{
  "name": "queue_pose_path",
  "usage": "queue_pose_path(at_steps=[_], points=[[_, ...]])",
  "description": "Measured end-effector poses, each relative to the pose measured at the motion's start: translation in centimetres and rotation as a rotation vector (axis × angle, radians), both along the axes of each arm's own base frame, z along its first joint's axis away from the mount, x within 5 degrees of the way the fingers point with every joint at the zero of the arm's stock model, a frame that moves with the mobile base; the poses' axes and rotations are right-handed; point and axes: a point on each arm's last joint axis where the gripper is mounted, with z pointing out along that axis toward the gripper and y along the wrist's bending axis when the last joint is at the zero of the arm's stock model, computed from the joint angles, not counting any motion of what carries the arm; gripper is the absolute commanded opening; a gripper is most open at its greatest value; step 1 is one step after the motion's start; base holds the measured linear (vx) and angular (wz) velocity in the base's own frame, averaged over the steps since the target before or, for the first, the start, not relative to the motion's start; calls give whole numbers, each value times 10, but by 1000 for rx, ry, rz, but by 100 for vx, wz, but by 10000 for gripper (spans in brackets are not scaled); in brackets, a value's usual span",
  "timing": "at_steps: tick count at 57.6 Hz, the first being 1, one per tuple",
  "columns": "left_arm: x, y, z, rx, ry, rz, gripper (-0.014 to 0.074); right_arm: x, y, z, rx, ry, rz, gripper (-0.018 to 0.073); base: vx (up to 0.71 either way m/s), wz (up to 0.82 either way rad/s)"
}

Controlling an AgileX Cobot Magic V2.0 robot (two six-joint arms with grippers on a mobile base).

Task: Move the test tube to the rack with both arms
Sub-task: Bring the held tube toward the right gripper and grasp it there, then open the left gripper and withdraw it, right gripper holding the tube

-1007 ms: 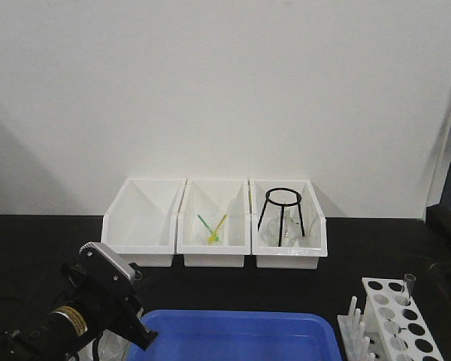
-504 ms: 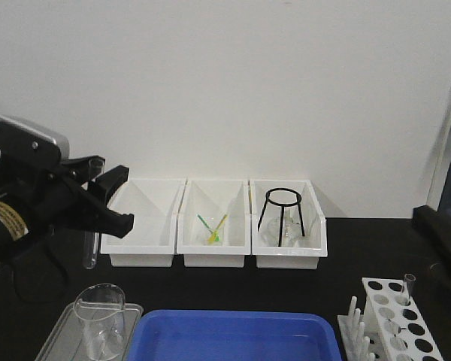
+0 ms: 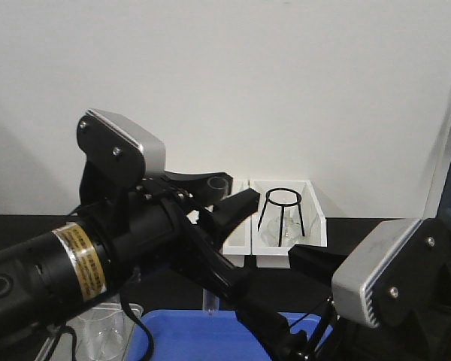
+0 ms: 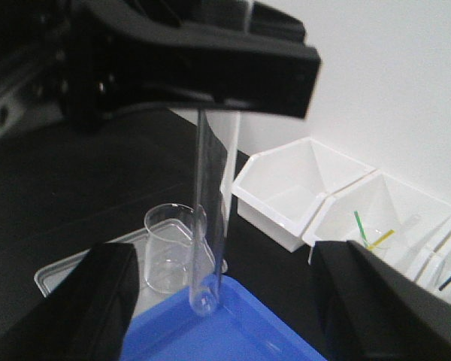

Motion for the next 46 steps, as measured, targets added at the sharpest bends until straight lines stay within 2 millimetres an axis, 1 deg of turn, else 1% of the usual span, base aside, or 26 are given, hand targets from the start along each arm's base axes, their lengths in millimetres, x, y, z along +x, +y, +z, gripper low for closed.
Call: queue_pose_path(at_steps=[14, 22, 27, 31, 35, 39, 46], points=[[-26, -25, 0, -10, 11, -117, -7, -1, 2, 4, 76, 9, 7, 523, 0, 0], [-34, -33, -1, -8, 13, -152, -7, -1, 3, 6, 89, -4, 10, 516, 0, 0], [-36, -36, -2, -4, 17, -164, -7, -1, 3, 6, 94, -9, 11, 477, 0, 0], [-36, -38, -4, -3, 25, -168, -7, -1, 3, 6, 93, -8, 10, 417, 0, 0], [-36, -40, -6, 0, 31, -171, -7, -1, 3, 5, 91, -2, 9, 330, 0, 0], [-35, -40, -7, -1, 35, -171, -7, -1, 2, 5, 95, 9, 6, 201, 0, 0], [-35, -41, -7, 1, 34, -172, -7, -1, 2, 5, 116, 22, 0, 8, 0, 0]])
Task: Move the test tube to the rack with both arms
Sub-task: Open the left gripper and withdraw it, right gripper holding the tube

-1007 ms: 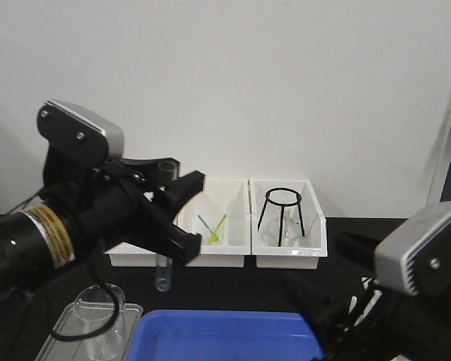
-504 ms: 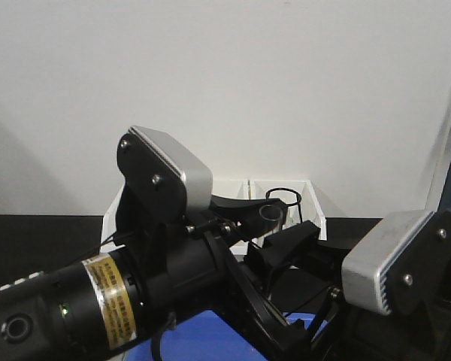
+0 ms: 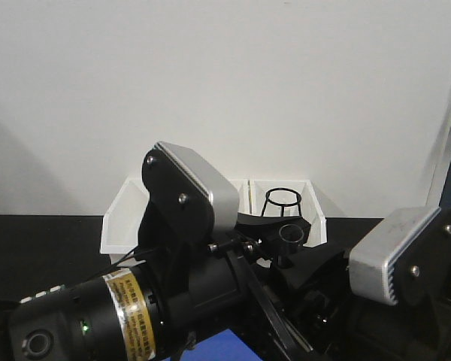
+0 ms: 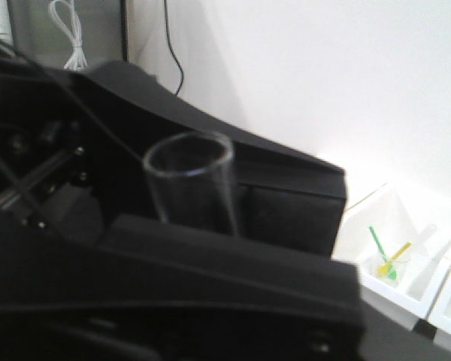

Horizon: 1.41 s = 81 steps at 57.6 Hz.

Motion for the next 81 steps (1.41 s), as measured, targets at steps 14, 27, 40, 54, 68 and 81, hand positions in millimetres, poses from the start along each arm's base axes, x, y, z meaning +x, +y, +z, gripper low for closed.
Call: queue_pose_path(at_steps=[14, 27, 40, 54, 68, 81], points=[[0, 0, 0, 0, 0, 0, 28, 0, 0, 0, 7, 3, -1, -12, 0, 0], [-1, 0, 1, -9, -9, -9, 257, 0, 0, 1, 9, 0, -1, -12, 0, 0], [-2, -1, 4, -33, -25, -28, 532, 0, 0, 1, 14, 1, -2, -11, 0, 0], [-8, 12, 18, -12, -112, -4, 561, 0, 0, 0, 10, 5, 1, -11, 0, 0], [-29, 61, 59, -24, -237, 103, 341, 0, 0, -2, -4, 24, -1, -11, 0, 0], [-47, 134, 78, 86, -192, 394, -9, 6, -7, -4, -83, -14, -35, -10, 0, 0]])
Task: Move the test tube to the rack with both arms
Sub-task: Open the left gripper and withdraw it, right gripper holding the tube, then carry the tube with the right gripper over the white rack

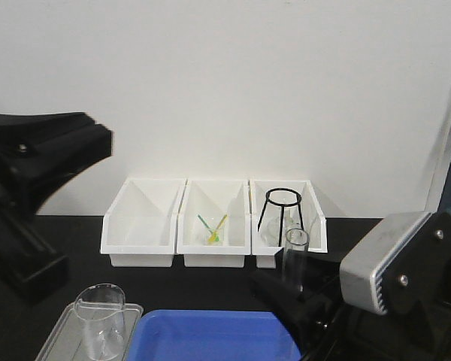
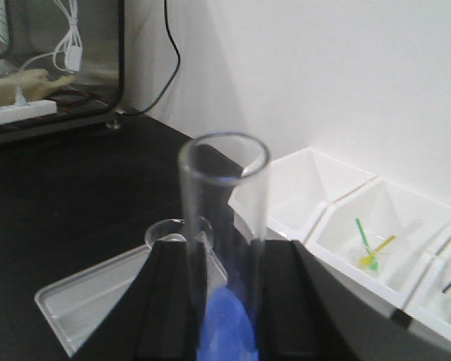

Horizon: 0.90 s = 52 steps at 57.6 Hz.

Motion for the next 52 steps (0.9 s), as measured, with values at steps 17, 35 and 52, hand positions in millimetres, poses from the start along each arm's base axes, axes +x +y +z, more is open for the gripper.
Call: queue_pose_path(at_steps=[17, 35, 52], points=[[-18, 34, 2, 42, 55, 142, -7, 40, -68, -4, -45, 30, -349, -8, 0, 0], [-19, 38, 0, 54, 75, 163, -7, 66, -126, -28, 12, -37, -611, -8, 0, 0], [-19, 38, 0, 54, 75, 163, -7, 74, -128, -90, 72, -43, -610, -8, 0, 0]])
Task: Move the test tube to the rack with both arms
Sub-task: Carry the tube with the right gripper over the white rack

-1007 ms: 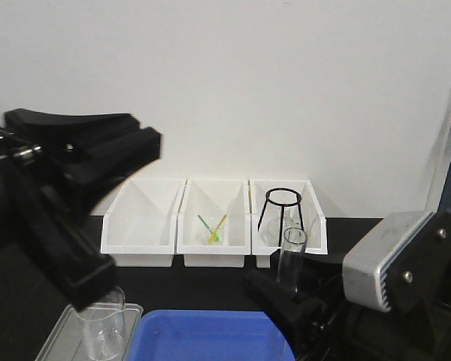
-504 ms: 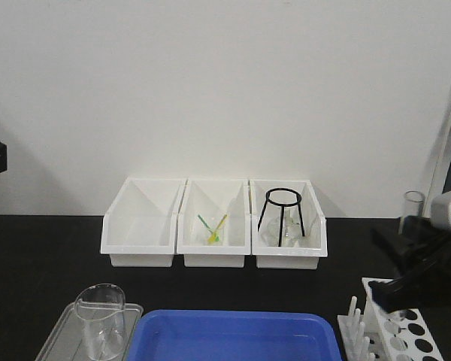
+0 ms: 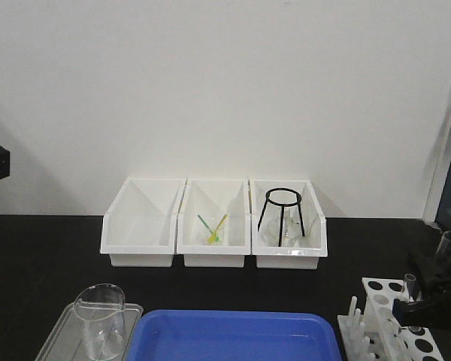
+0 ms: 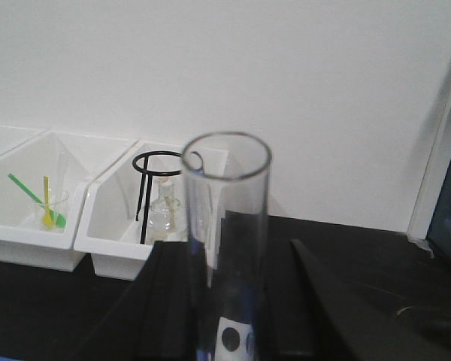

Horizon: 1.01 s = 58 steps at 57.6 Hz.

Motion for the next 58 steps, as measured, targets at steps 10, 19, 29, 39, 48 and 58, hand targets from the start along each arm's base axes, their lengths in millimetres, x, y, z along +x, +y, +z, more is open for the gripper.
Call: queue_pose_path(at_steps=[10, 19, 29, 39, 48, 58], points=[[0, 0, 0, 0, 0, 0, -7, 7, 3, -5, 5, -41, 24, -8, 0, 0], [0, 0, 0, 0, 0, 0, -7, 14, 5, -17, 17, -24, 39, -8, 0, 0], [0, 0, 0, 0, -1, 0, -7, 20, 5, -28, 19, -10, 42, -8, 0, 0], [0, 0, 0, 0, -1, 0, -7, 25, 6, -40, 17, 30, 43, -8, 0, 0], [0, 0, 0, 0, -1, 0, -7, 31, 6, -57, 17, 80, 44, -8, 0, 0], [0, 0, 0, 0, -1, 0, -7, 37, 7, -79, 18, 134, 45, -8, 0, 0]])
